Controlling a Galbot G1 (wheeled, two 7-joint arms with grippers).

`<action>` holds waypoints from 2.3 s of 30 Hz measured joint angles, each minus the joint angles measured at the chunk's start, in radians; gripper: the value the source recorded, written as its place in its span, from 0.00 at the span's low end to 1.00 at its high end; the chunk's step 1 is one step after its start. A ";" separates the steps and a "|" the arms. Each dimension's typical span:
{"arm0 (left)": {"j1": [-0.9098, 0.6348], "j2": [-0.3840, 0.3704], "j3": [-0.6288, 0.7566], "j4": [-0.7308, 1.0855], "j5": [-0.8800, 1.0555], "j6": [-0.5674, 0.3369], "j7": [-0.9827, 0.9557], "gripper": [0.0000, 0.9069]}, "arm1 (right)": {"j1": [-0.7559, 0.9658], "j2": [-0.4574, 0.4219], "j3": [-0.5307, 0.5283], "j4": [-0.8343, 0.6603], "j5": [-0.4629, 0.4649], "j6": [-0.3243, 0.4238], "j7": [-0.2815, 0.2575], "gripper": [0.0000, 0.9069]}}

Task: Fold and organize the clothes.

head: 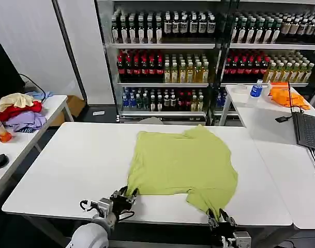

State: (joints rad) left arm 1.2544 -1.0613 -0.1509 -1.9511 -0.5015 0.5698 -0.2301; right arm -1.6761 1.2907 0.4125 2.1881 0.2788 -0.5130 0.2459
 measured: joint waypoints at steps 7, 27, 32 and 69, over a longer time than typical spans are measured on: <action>0.008 -0.007 -0.015 -0.003 -0.034 0.001 0.018 0.02 | -0.022 -0.019 0.020 0.033 0.007 0.019 -0.011 0.00; 0.168 0.038 -0.189 -0.199 -0.168 0.012 0.038 0.02 | -0.164 -0.053 0.122 0.241 0.000 0.068 -0.043 0.00; 0.189 0.068 -0.242 -0.247 -0.197 0.010 0.042 0.02 | -0.153 -0.074 0.140 0.256 0.003 0.076 -0.053 0.00; -0.222 0.042 0.024 0.099 -0.106 -0.029 0.048 0.08 | 0.412 -0.267 -0.028 -0.176 0.023 0.087 -0.098 0.00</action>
State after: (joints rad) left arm 1.0321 -1.0194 -0.1267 -1.8526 -0.6078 0.5406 -0.1817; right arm -1.2637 1.0234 0.3845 2.0121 0.3013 -0.4261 0.1480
